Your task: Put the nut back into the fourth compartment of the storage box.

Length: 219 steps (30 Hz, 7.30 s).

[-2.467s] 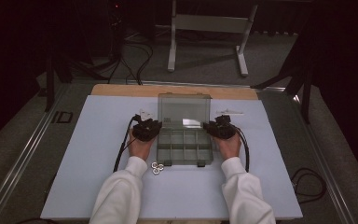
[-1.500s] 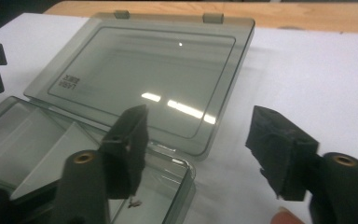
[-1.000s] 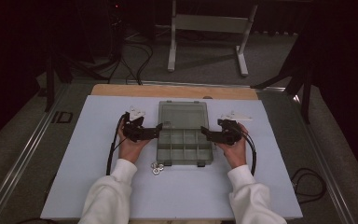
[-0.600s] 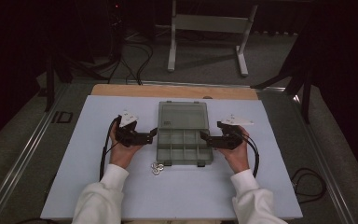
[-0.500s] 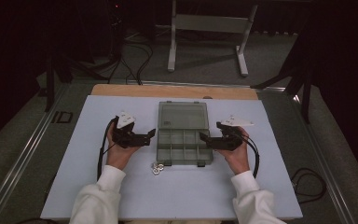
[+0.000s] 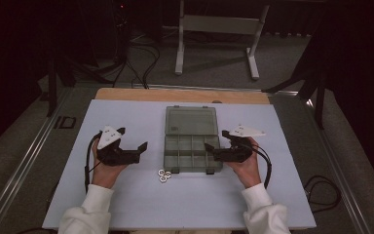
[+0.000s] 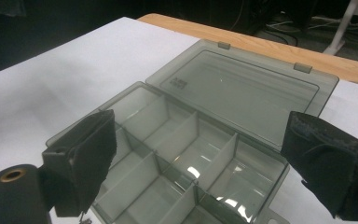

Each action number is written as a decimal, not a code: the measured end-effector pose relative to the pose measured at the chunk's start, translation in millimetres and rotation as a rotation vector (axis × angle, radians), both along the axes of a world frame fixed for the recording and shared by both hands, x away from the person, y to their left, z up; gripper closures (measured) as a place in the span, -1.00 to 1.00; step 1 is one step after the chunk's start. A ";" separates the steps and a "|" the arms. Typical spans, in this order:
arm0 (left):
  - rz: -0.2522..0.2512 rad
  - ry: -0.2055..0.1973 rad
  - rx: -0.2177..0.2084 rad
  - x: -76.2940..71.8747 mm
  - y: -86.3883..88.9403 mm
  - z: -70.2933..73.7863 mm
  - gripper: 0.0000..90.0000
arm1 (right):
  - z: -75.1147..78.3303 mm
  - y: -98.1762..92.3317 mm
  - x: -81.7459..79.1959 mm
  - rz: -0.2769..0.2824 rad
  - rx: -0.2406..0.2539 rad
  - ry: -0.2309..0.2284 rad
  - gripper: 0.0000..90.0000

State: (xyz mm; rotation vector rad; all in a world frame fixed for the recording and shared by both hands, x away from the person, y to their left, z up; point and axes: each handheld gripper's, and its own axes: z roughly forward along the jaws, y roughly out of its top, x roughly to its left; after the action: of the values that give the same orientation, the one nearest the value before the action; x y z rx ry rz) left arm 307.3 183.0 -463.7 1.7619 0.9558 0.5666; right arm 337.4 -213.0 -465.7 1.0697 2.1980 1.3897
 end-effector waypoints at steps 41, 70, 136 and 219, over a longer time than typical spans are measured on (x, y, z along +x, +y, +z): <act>0.191 0.017 0.096 -58.2 85.7 -24.4 -0.93 | 2.3 33.7 -18.0 0.179 -0.079 0.061 -0.65; 0.216 0.002 0.107 -62.2 87.4 -24.0 -0.92 | -1.8 100.7 -32.7 0.429 -0.201 0.089 -0.52; 0.221 -0.012 0.095 -63.7 88.6 -22.9 -0.90 | -54.4 166.5 -50.5 0.561 -0.437 0.066 -0.13; 0.220 -0.009 0.096 -63.1 88.3 -24.8 -0.88 | -28.7 158.0 -44.3 0.587 -0.495 0.188 0.56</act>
State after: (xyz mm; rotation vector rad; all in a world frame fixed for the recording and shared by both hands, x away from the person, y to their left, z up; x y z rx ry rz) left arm 244.2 271.3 -488.5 1.7474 1.1413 0.7710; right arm 293.1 -55.0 -494.4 0.4028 2.9298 0.8512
